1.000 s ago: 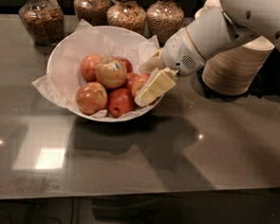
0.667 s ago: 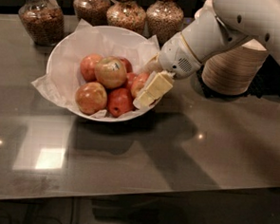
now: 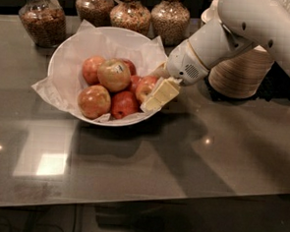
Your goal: Pick apple from white bowl
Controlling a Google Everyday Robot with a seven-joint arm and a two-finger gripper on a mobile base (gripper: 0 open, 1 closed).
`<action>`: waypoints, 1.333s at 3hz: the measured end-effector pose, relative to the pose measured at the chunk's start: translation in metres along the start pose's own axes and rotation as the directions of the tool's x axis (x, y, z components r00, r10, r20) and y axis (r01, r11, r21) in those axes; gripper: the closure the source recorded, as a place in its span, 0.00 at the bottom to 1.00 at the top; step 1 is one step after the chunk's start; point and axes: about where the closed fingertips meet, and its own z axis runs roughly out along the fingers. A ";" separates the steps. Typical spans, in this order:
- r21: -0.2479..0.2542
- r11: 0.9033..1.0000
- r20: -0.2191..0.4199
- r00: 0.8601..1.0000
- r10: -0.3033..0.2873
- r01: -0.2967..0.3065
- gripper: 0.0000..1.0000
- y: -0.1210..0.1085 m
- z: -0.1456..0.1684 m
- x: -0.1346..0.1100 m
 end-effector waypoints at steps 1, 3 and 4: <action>0.000 1.000 0.000 1.000 0.000 0.000 0.74 0.000 0.000 0.000; -0.001 1.000 0.012 1.000 -0.015 0.015 1.00 0.003 -0.003 -0.007; 0.019 0.997 0.027 0.997 -0.072 0.072 1.00 0.009 -0.021 -0.030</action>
Offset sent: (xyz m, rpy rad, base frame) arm 0.0000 0.0000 0.0000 0.0000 0.0000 0.0000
